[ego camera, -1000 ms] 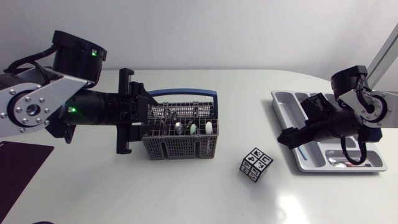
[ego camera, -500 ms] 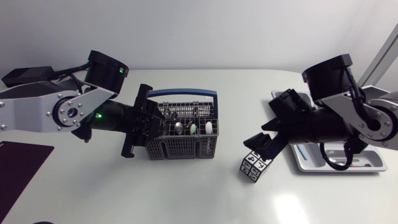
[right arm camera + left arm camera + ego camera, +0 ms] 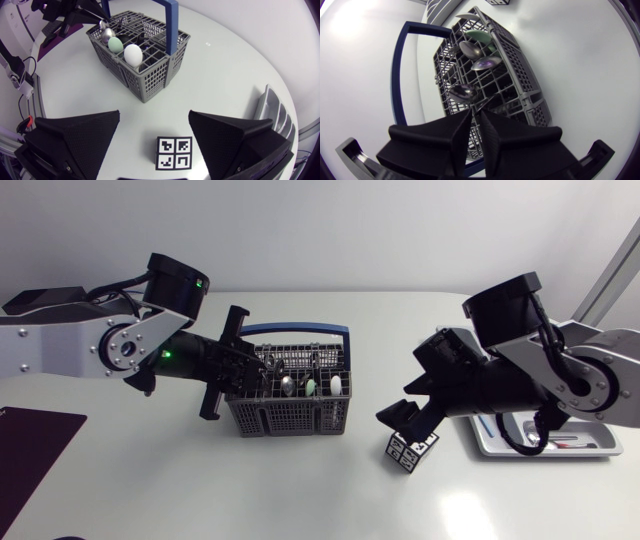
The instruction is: Transfer all utensils from the basket to the drawer tray.
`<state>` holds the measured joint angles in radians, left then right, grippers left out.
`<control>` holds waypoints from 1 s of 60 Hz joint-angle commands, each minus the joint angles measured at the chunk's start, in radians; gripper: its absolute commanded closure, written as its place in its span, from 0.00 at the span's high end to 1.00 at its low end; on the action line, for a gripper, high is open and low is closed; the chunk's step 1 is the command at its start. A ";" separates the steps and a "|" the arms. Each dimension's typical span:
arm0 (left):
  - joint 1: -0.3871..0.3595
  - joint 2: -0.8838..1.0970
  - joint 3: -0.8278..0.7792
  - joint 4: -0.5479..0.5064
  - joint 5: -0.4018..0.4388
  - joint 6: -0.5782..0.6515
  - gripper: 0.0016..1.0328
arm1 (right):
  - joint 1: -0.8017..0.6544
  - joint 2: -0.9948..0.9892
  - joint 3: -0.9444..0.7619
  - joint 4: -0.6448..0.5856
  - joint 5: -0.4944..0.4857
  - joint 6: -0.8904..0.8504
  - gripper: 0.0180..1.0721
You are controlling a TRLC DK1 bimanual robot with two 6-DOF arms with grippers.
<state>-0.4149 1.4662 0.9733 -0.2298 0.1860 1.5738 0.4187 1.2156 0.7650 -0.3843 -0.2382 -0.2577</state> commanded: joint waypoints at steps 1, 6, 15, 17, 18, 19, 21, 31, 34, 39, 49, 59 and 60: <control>0.010 0.008 0.027 -0.005 0.013 0.045 0.03 | 0.012 0.021 -0.026 0.012 -0.003 0.017 0.94; 0.011 0.002 0.033 -0.014 0.018 0.045 0.03 | 0.019 0.024 -0.027 0.013 -0.003 0.018 0.94; 0.011 -0.014 0.048 -0.028 0.018 0.043 0.03 | 0.022 0.024 -0.033 0.013 -0.003 0.018 0.94; 0.011 -0.018 0.056 -0.036 0.018 0.043 0.03 | 0.023 0.024 -0.035 0.013 -0.003 0.018 0.94; 0.010 -0.020 0.058 -0.039 0.018 0.043 0.03 | 0.025 0.024 -0.036 0.013 -0.003 0.018 0.94; 0.011 -0.020 0.059 -0.042 0.018 0.043 0.03 | 0.026 0.024 -0.036 0.013 -0.003 0.018 0.94; 0.011 -0.027 0.067 -0.051 0.020 0.043 0.03 | 0.028 0.022 -0.038 0.013 -0.003 0.018 0.94; 0.011 -0.052 0.093 -0.080 0.027 0.040 0.03 | 0.038 0.018 -0.043 0.013 -0.001 0.020 0.94; 0.013 -0.060 0.099 -0.089 0.027 0.038 0.03 | 0.038 0.015 -0.044 0.013 -0.001 0.018 0.94; 0.013 -0.073 0.107 -0.108 0.027 0.040 0.03 | 0.040 0.010 -0.047 0.013 -0.001 0.018 0.94; 0.011 -0.102 0.151 -0.177 0.027 0.038 0.03 | 0.040 -0.002 -0.052 0.012 -0.001 0.017 0.94; 0.008 -0.135 0.194 -0.249 0.027 0.034 0.03 | 0.048 -0.021 -0.055 0.002 -0.001 0.018 0.94; 0.008 -0.138 0.196 -0.252 0.027 0.032 0.03 | 0.048 -0.024 -0.055 0.001 -0.001 0.018 0.94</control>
<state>-0.4084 1.3594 1.1255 -0.4671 0.2047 1.5795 0.4561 1.2140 0.7345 -0.3771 -0.2379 -0.2546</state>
